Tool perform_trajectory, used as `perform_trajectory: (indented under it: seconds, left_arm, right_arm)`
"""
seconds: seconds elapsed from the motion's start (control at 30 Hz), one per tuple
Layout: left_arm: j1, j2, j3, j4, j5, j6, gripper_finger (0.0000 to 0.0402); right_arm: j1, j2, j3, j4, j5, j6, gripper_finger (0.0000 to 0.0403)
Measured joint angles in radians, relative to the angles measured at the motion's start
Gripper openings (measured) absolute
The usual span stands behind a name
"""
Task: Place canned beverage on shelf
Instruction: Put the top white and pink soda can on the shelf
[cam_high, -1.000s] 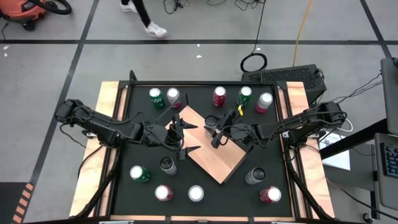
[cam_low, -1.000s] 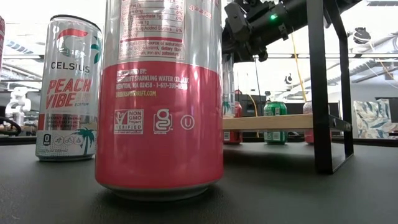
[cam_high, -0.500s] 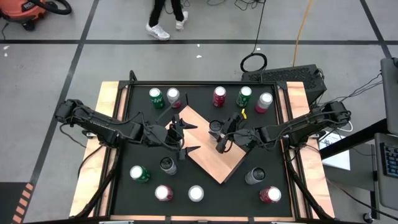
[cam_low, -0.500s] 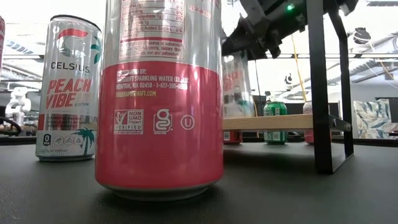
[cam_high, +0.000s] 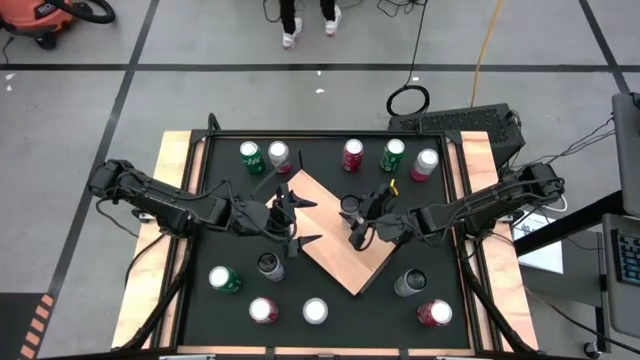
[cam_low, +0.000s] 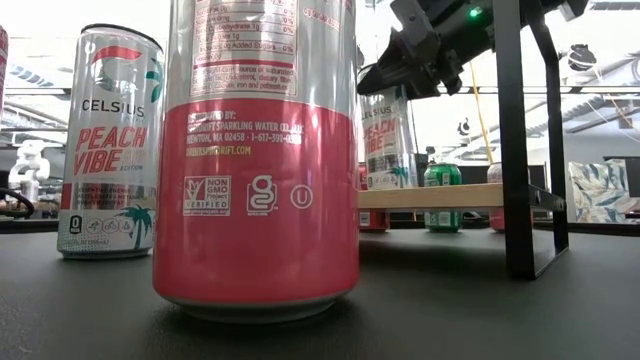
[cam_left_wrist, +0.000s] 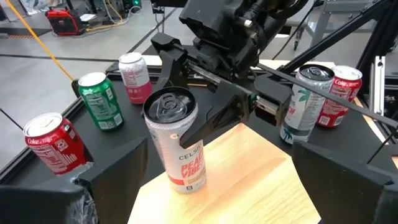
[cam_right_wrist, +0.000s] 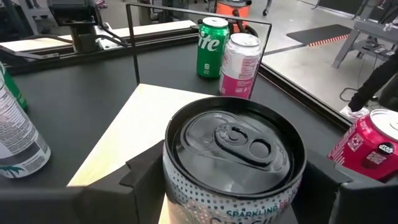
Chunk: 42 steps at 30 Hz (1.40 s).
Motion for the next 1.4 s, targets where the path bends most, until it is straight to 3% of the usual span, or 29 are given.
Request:
perform_trajectory:
  seconds: [0.33,0.7,1.07,1.4]
  left_arm:
    - [0.000,0.000,0.000,-0.006,0.000,0.000,0.0396]
    - [0.000,0.000,0.000,-0.006,0.000,0.000,0.0396]
    - [0.000,0.000,0.000,-0.006,0.000,-0.001,0.0396]
    - [0.000,0.000,0.000,-0.007,0.000,-0.001,0.0396]
  right_arm:
    - [0.001,-0.006,0.000,-0.017,-0.005,0.009,0.0271]
    - [0.006,-0.051,0.000,-0.048,-0.032,0.007,0.0276]
    - [0.007,-0.062,0.000,-0.068,-0.050,0.022,0.0233]
    - [0.010,-0.119,0.000,-0.114,-0.064,0.079,0.0239]
